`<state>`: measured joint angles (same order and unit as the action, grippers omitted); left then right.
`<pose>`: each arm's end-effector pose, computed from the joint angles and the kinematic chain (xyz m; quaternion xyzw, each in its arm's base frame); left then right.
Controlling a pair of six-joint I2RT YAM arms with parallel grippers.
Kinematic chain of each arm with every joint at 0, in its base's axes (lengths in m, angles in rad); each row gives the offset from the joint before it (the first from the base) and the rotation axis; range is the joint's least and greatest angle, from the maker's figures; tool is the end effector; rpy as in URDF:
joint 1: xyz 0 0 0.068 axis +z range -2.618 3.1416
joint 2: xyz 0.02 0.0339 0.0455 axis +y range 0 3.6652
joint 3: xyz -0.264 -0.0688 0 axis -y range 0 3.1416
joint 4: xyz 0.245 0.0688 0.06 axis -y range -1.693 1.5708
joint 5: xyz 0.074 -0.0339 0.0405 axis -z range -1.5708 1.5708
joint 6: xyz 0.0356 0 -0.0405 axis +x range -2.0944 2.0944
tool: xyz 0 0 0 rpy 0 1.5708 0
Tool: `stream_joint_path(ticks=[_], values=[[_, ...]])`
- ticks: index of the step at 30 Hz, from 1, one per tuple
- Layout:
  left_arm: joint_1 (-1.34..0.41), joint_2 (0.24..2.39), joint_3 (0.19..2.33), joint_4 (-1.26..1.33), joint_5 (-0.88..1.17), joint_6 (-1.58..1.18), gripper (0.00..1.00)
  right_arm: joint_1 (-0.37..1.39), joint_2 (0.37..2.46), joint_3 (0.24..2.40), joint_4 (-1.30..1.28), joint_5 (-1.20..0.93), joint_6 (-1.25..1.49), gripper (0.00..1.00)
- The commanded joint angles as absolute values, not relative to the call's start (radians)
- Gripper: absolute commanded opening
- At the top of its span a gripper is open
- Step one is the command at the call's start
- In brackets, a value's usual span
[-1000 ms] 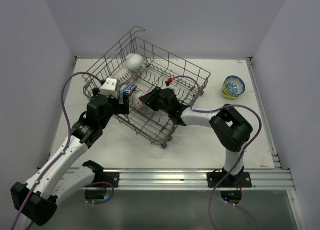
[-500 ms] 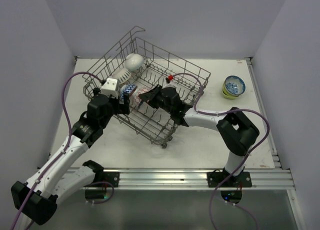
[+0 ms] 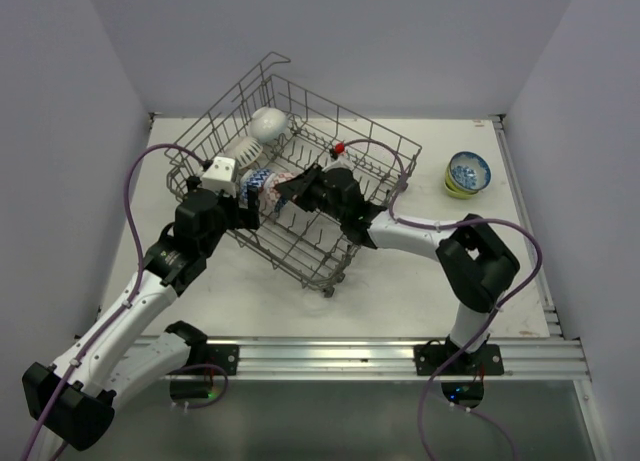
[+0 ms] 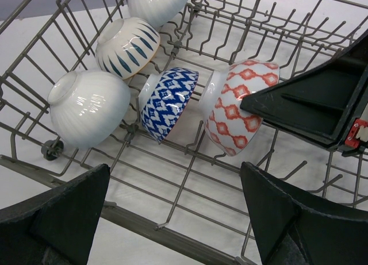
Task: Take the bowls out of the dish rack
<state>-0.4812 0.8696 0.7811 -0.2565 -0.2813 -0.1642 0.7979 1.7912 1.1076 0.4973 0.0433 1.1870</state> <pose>0.1826 -0.0842 0.3167 0.0482 0.8125 -0.0719 0.5765 0.2896 0.2948 0.2426 0.1623 0.7524 0.5252 0.3628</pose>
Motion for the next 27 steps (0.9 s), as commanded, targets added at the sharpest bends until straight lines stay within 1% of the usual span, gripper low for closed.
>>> stream_joint_path(ticks=[1,5,9,15,21,23,24,27], values=[[-0.491,0.870,0.785,-0.236,-0.294,-0.156,1.00,0.781,1.747,1.264,0.494,0.005,1.123,0.00],[-0.491,0.870,0.787,-0.236,-0.301,-0.156,1.00,0.765,1.732,1.362,0.387,-0.029,1.080,0.00],[-0.491,0.865,0.787,-0.236,-0.308,-0.156,1.00,0.742,1.698,1.399,0.322,-0.037,1.048,0.00],[-0.491,0.862,0.787,-0.238,-0.314,-0.155,1.00,0.649,1.602,1.445,0.171,-0.080,0.959,0.00],[-0.491,0.857,0.787,-0.238,-0.316,-0.153,1.00,0.496,1.435,1.485,-0.078,-0.109,0.806,0.00],[-0.491,0.857,0.788,-0.238,-0.314,-0.153,1.00,0.408,1.362,1.477,-0.170,-0.117,0.749,0.00],[-0.489,0.856,0.787,-0.239,-0.311,-0.155,1.00,0.337,1.342,1.474,-0.234,-0.127,0.717,0.00],[-0.491,0.856,0.787,-0.241,-0.310,-0.152,1.00,0.227,1.292,1.483,-0.359,-0.121,0.631,0.00]])
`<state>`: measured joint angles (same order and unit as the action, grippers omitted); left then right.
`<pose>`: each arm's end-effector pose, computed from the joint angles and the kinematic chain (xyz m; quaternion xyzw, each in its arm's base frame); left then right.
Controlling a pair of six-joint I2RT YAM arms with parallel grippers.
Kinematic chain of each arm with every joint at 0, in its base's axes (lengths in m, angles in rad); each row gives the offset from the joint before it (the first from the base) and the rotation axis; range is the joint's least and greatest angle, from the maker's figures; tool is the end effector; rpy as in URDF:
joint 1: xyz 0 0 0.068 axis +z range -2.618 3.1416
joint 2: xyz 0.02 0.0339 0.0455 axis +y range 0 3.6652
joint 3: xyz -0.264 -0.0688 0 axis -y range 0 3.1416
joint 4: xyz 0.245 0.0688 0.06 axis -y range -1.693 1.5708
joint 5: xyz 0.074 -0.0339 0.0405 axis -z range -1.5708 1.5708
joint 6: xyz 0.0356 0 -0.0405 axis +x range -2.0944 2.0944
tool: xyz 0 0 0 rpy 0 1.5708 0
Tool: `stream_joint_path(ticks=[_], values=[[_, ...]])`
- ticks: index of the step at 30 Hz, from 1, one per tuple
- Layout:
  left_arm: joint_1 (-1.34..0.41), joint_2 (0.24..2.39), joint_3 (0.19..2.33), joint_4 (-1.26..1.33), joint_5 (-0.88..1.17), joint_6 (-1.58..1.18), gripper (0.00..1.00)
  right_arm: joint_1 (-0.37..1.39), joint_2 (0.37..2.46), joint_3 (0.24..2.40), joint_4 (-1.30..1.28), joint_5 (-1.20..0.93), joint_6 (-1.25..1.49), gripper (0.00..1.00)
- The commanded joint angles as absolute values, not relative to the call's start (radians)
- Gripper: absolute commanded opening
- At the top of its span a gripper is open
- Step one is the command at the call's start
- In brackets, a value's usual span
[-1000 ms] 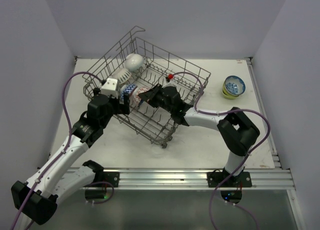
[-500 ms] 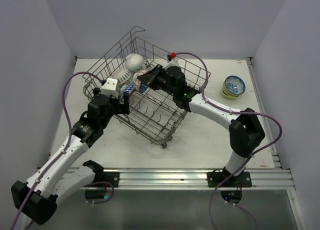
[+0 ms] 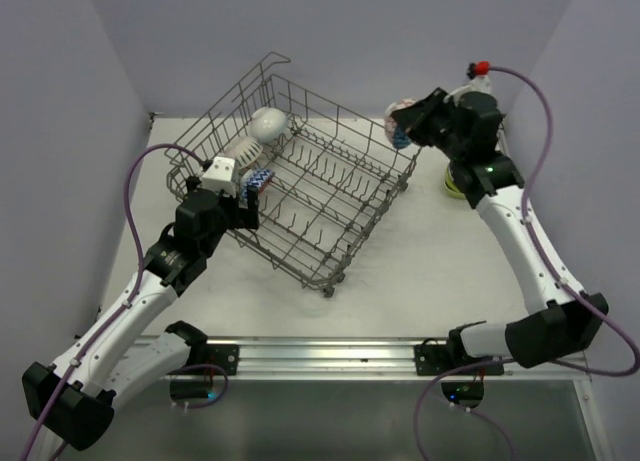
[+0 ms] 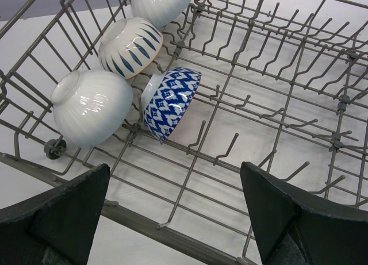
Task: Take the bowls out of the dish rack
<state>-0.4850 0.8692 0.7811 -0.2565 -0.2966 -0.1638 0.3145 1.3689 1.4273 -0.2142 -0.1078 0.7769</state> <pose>0.1823 -0.0843 0.3169 0.0454 0.8121 -0.0668 0.5779 0.2995 0.1015 0.4294 0.1398 0.7467 0.3718 0.5335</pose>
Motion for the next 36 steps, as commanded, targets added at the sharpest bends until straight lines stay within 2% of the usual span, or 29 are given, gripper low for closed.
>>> stream_joint_path(ticks=[1,7,12,18,36], values=[[-0.491,0.856,0.788,-0.239,-0.308,-0.153,1.00,0.153,1.287,1.488,-0.438,-0.120,0.611,0.00],[-0.491,0.859,0.788,-0.238,-0.295,-0.153,1.00,-0.033,1.373,1.552,-0.656,-0.103,0.424,0.00],[-0.491,0.856,0.788,-0.238,-0.287,-0.155,1.00,-0.052,1.553,1.658,-0.794,-0.003,0.284,0.00],[-0.492,0.853,0.788,-0.238,-0.273,-0.153,1.00,-0.052,1.652,1.713,-0.807,0.158,0.183,0.00],[-0.500,0.850,0.788,-0.233,-0.249,-0.156,1.00,-0.052,1.897,1.887,-0.816,0.230,0.114,0.00]])
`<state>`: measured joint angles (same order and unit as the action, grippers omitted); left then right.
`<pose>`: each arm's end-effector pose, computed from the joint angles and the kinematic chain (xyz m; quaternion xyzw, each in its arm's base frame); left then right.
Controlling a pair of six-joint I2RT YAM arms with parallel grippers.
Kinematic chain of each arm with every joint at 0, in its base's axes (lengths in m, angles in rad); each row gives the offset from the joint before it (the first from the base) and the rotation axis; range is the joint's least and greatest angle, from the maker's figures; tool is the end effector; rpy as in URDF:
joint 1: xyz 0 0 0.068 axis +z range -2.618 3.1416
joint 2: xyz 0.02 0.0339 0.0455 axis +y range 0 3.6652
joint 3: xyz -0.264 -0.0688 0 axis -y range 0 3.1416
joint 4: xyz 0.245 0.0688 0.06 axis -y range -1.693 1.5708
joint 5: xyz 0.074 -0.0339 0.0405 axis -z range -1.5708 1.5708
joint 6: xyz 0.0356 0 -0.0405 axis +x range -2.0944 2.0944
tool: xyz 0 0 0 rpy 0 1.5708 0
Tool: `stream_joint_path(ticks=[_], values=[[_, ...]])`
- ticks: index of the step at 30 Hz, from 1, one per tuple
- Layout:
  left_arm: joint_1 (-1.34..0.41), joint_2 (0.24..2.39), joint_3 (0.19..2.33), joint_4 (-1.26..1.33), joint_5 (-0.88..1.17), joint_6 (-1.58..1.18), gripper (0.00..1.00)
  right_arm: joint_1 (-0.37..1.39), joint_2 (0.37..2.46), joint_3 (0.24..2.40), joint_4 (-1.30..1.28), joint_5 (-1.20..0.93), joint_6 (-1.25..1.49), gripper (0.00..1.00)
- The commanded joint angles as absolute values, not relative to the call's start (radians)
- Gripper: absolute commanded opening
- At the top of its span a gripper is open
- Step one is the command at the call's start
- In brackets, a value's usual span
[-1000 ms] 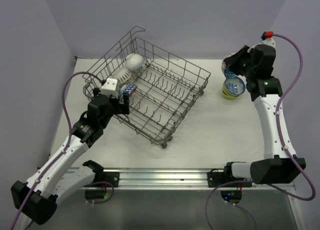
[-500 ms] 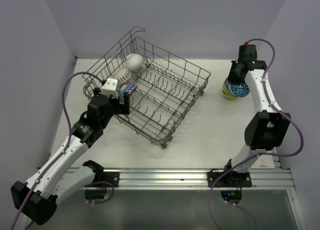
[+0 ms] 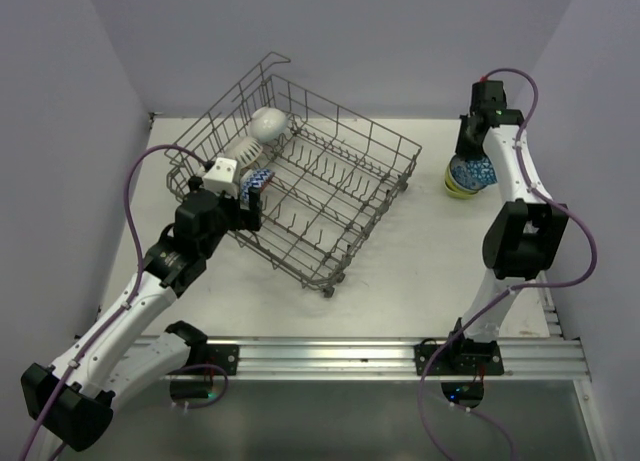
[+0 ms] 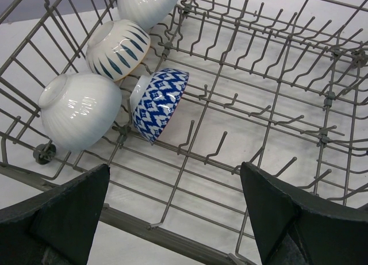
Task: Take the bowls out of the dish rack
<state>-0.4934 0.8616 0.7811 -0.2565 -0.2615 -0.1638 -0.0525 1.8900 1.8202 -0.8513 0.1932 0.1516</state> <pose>0.1800 -0.0863 0.3181 0.0583 0.8101 -0.0844 0.5772 0.4164 -0.0287 0.3202 0.1267 0.9352 -0.0756 0.3218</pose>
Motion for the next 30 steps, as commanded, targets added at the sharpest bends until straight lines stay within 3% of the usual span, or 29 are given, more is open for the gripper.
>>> stream_joint_path(ticks=[1,27,30], values=[[-0.500,0.848,0.790,-0.233,-0.249,-0.155,1.00,-0.052,1.911,1.891,-0.812,0.224,0.112,0.00],[-0.502,0.859,0.790,-0.235,-0.242,-0.153,1.00,-0.028,2.089,1.993,-0.880,0.184,0.098,0.00],[-0.502,0.857,0.790,-0.235,-0.242,-0.155,1.00,-0.026,2.091,2.005,-0.891,0.190,0.100,0.08]])
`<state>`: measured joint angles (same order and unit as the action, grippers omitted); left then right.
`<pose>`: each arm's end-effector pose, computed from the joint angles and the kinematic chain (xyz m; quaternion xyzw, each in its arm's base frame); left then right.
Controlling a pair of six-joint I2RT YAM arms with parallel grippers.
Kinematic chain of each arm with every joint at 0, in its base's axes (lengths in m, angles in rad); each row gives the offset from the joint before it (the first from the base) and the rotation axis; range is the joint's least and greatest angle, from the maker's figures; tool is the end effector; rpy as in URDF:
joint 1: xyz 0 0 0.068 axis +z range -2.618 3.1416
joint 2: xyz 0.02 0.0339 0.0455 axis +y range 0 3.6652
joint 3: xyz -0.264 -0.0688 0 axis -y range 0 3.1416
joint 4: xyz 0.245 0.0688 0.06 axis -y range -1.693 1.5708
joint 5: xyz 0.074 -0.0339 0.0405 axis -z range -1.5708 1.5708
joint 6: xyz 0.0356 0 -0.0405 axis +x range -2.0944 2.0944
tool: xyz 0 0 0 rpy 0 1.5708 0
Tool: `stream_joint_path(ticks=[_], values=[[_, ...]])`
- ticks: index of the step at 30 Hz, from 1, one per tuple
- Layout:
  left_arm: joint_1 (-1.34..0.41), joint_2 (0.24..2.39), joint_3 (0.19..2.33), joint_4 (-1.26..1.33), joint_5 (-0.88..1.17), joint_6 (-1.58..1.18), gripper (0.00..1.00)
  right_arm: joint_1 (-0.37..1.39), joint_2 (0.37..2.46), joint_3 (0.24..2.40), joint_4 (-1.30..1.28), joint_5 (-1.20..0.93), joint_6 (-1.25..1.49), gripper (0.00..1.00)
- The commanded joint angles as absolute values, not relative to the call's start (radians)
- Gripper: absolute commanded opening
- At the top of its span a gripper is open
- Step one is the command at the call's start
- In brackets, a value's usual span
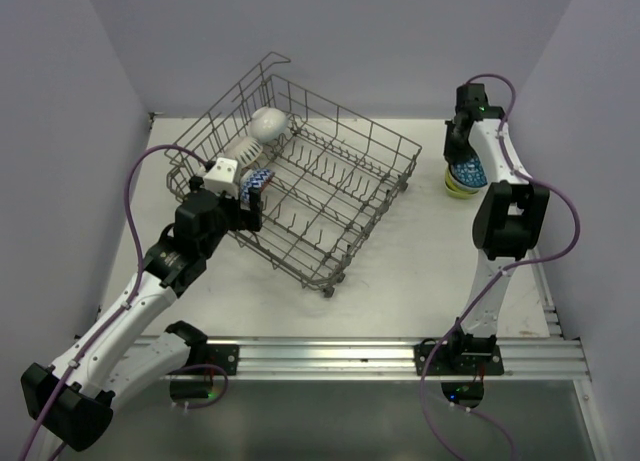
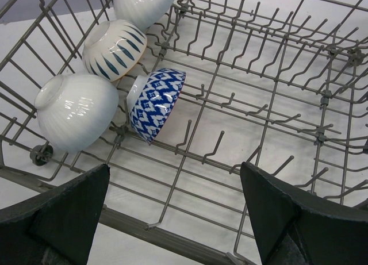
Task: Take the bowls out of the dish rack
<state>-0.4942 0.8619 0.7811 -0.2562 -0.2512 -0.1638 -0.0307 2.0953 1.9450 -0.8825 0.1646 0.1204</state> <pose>0.1799 -0.0869 0.3181 0.0616 0.8102 -0.0887 0.5762 0.4589 -0.0199 0.2709 0.0943 0.9564 -0.0673 0.2682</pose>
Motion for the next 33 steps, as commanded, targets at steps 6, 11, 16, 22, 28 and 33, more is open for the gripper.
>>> stream_joint_path(ticks=[6,11,16,22,28,33], values=[[-0.502,0.857,0.790,-0.235,-0.238,-0.155,1.00,-0.028,2.062,2.032,-0.914,0.209,0.103,0.33],[-0.502,0.859,0.790,-0.236,-0.238,-0.153,1.00,-0.028,2.030,2.051,-0.928,0.212,0.110,0.50],[-0.502,0.862,0.790,-0.239,-0.245,-0.153,1.00,-0.028,1.945,2.089,-0.959,0.218,0.149,0.53],[-0.500,0.862,0.792,-0.239,-0.262,-0.152,1.00,-0.008,1.768,2.041,-0.959,0.174,0.206,0.55],[-0.500,0.854,0.787,-0.232,-0.279,-0.149,1.00,0.202,1.592,1.853,-0.801,0.117,0.293,0.57],[-0.502,0.839,0.779,-0.219,-0.308,-0.144,1.00,0.377,1.514,1.708,-0.596,0.049,0.501,0.57]])
